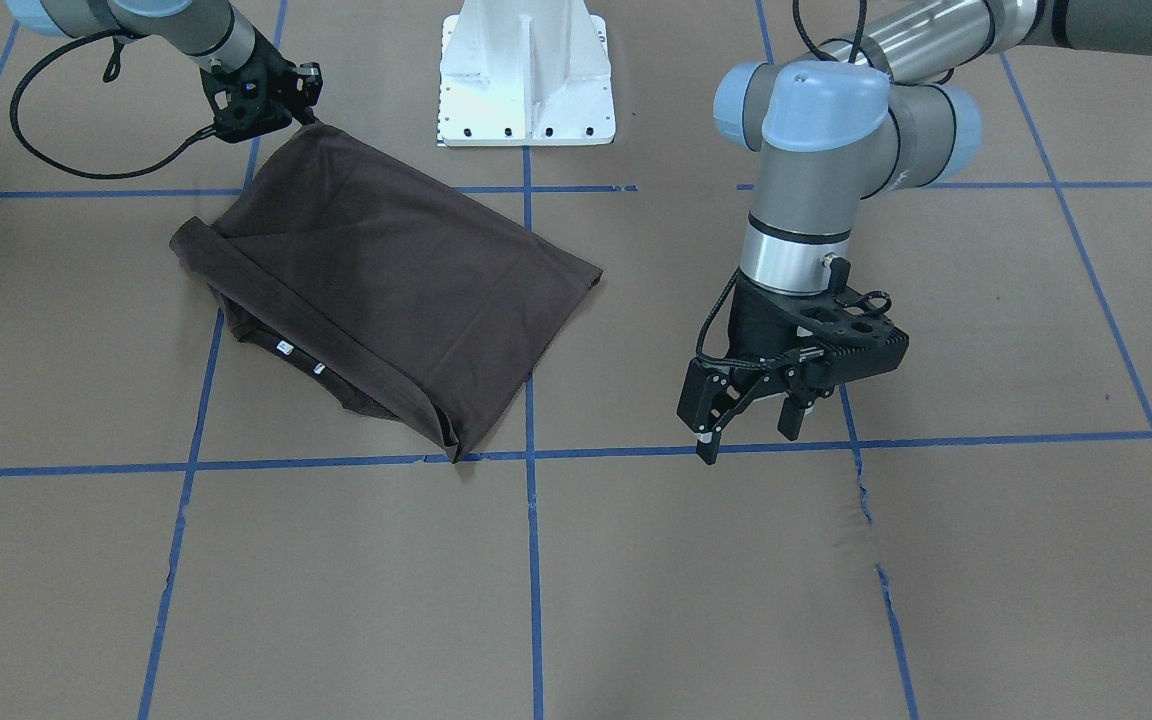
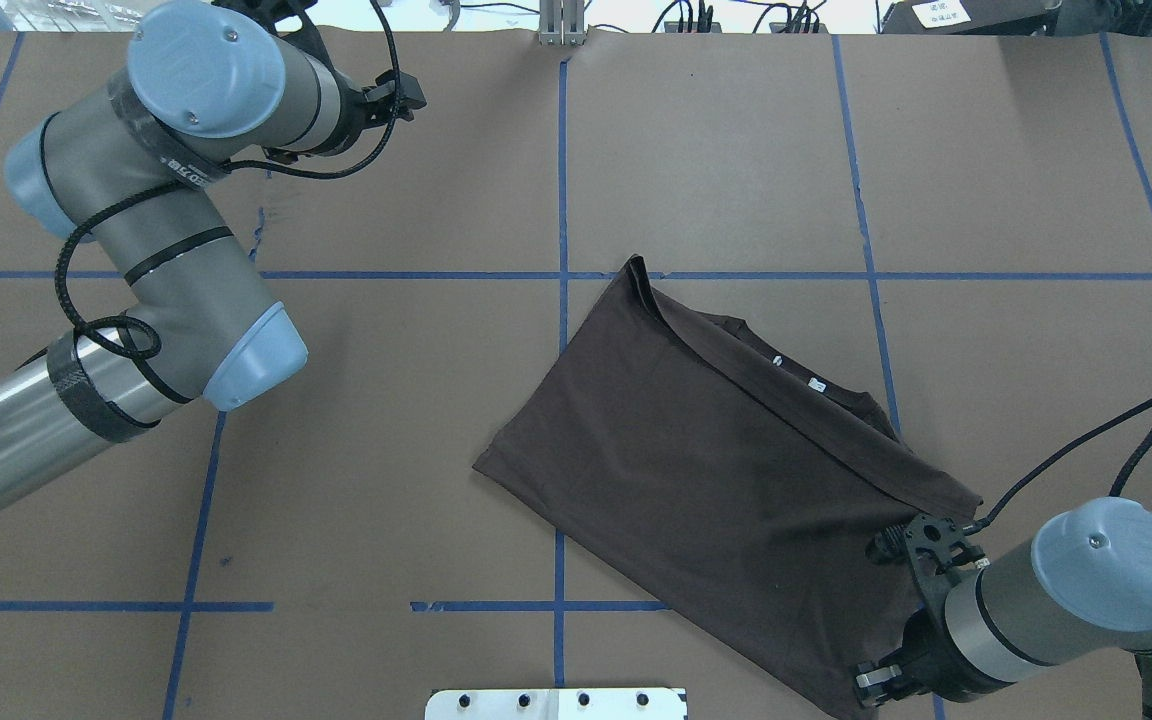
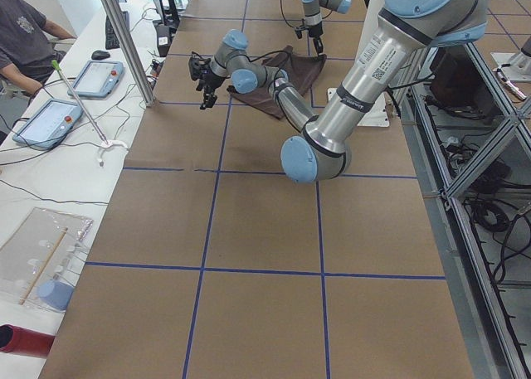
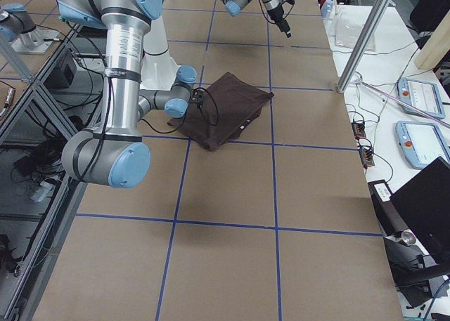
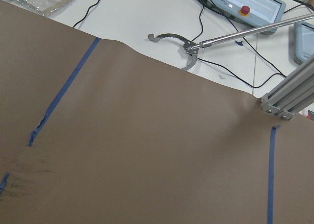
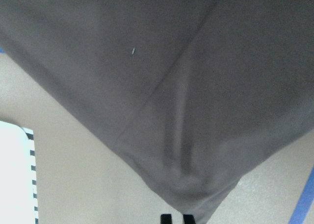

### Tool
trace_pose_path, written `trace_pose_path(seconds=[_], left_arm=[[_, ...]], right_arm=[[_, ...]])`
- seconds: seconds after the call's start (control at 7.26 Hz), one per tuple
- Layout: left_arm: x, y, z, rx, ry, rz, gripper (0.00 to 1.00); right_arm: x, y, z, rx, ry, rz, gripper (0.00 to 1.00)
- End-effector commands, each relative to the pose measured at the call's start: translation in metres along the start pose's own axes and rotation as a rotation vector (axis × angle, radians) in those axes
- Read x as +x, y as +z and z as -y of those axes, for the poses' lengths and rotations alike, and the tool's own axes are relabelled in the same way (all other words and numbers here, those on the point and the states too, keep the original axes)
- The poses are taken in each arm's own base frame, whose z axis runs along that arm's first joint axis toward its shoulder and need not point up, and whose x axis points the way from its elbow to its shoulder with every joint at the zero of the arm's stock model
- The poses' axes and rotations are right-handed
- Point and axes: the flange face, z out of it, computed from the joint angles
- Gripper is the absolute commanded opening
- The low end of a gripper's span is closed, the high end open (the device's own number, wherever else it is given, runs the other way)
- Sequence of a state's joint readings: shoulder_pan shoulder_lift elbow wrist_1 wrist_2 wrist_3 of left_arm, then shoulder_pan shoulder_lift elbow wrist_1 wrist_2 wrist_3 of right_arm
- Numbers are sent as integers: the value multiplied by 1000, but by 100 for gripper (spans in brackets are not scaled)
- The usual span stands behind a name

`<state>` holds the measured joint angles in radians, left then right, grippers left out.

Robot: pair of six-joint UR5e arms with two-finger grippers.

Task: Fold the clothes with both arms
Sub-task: 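Drag the shirt toward the robot with the right gripper while the left arm lowers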

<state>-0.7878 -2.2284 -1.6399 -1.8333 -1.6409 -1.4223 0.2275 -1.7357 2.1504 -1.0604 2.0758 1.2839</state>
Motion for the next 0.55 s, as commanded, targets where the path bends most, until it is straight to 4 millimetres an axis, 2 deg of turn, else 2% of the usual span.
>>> trace_pose_path(seconds=[0.0, 0.14, 0.28, 0.41], left_arm=[[1, -1, -55, -143, 29, 8, 100], [-4, 6, -119, -223, -55, 42, 100], [2, 8, -192, -296, -173, 71, 97], [5, 7, -256, -346, -245, 102, 94]], right_arm=[[-11, -36, 22, 105, -10, 107, 100], [-6, -69, 50, 215, 0, 161, 100], [-3, -102, 76, 320, 20, 191, 100], [-1, -130, 94, 382, 33, 214, 100]])
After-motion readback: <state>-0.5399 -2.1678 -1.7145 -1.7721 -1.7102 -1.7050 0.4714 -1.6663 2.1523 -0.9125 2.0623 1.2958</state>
